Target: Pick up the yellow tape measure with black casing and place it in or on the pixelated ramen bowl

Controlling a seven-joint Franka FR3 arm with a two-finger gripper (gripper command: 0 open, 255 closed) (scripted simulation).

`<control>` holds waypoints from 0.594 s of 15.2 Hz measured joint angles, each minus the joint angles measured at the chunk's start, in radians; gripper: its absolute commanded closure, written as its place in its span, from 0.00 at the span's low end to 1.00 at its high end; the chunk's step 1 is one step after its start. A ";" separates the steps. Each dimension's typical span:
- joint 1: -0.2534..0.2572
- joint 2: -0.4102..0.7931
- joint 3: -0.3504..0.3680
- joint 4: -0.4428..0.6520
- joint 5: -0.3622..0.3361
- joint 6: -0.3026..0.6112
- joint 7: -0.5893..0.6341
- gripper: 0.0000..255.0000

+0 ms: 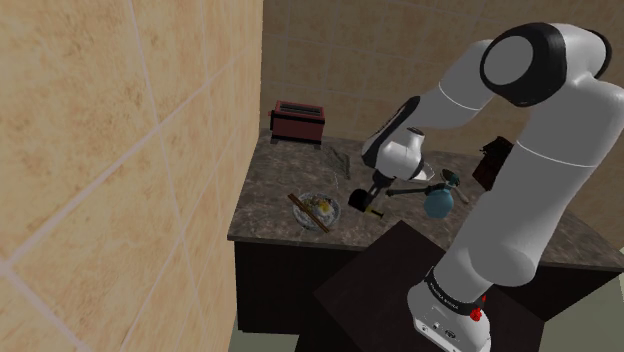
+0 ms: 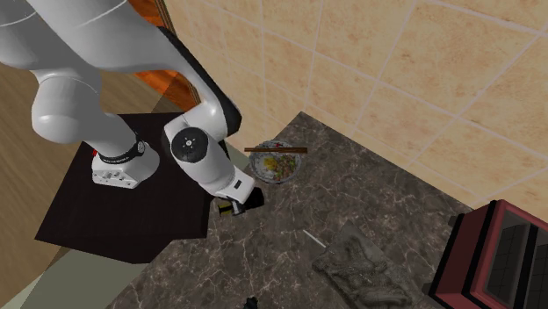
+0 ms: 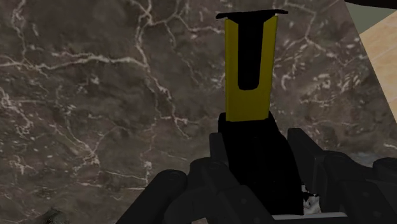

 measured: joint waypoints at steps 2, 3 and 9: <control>0.019 -0.041 -0.043 -0.013 -0.111 -0.011 0.086 1.00; 0.025 -0.066 -0.063 -0.021 -0.179 -0.018 0.136 1.00; -0.030 -0.209 -0.079 -0.043 -0.533 -0.090 0.402 1.00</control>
